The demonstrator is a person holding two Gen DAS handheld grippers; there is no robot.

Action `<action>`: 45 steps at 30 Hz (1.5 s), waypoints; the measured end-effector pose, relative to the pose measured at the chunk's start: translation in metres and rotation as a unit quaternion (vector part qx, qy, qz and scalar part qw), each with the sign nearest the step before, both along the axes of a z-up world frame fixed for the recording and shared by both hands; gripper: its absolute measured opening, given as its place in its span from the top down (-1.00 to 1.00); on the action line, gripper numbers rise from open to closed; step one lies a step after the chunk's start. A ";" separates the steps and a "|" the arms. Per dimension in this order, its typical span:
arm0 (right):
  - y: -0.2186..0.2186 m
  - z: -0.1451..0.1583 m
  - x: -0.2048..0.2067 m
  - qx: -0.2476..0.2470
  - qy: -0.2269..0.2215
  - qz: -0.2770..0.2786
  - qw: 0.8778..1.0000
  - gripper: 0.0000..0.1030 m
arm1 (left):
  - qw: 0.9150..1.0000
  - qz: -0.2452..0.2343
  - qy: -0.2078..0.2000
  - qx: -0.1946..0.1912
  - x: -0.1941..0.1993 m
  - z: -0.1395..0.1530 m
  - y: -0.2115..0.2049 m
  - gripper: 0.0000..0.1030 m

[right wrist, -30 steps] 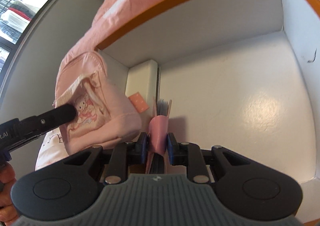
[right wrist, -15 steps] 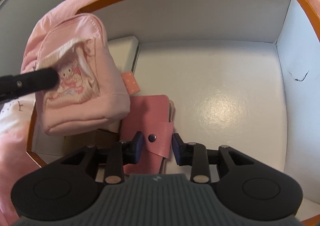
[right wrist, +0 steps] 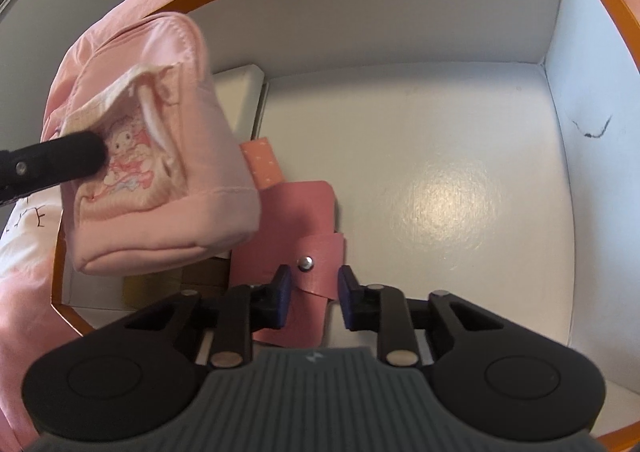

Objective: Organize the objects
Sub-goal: 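Carry both items over the shoebox and release the pink wallet from the right gripper, then lower the pink backpack into the shoebox and open the left gripper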

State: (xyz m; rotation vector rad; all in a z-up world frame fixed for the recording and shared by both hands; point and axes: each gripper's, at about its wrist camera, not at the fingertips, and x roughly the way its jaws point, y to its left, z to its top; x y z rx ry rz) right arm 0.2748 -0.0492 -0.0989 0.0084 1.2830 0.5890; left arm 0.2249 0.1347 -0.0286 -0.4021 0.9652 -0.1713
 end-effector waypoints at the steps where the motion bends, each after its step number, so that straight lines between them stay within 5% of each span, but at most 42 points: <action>1: 0.001 -0.001 0.001 -0.001 -0.002 0.003 1.000 0.51 | 1.000 -0.002 0.004 -0.006 0.002 -0.001 0.000 0.60; 6: -0.007 0.003 0.001 0.013 -0.002 0.001 1.000 0.50 | 0.999 -0.019 0.024 -0.024 0.007 -0.009 -0.005 0.60; 12: -0.046 0.034 -0.007 -0.040 -0.106 -0.030 0.993 0.48 | 0.997 -0.047 0.059 -0.026 0.016 -0.023 -0.014 0.60; 15: -0.065 0.044 -0.006 -0.016 -0.118 -0.056 0.991 0.47 | 0.995 -0.067 0.079 -0.011 0.021 -0.031 -0.024 0.60; 24: -0.057 0.031 0.006 0.080 -0.044 -0.066 0.994 0.31 | 0.986 -0.110 0.112 0.063 0.026 -0.041 -0.039 0.59; 35: -0.036 0.008 0.008 0.099 0.013 -0.053 0.994 0.44 | 0.979 -0.133 0.110 0.112 0.024 -0.051 -0.050 0.41; 45: -0.026 0.001 0.004 0.081 0.015 -0.031 0.996 0.57 | 0.974 -0.132 0.111 0.146 0.023 -0.061 -0.061 0.36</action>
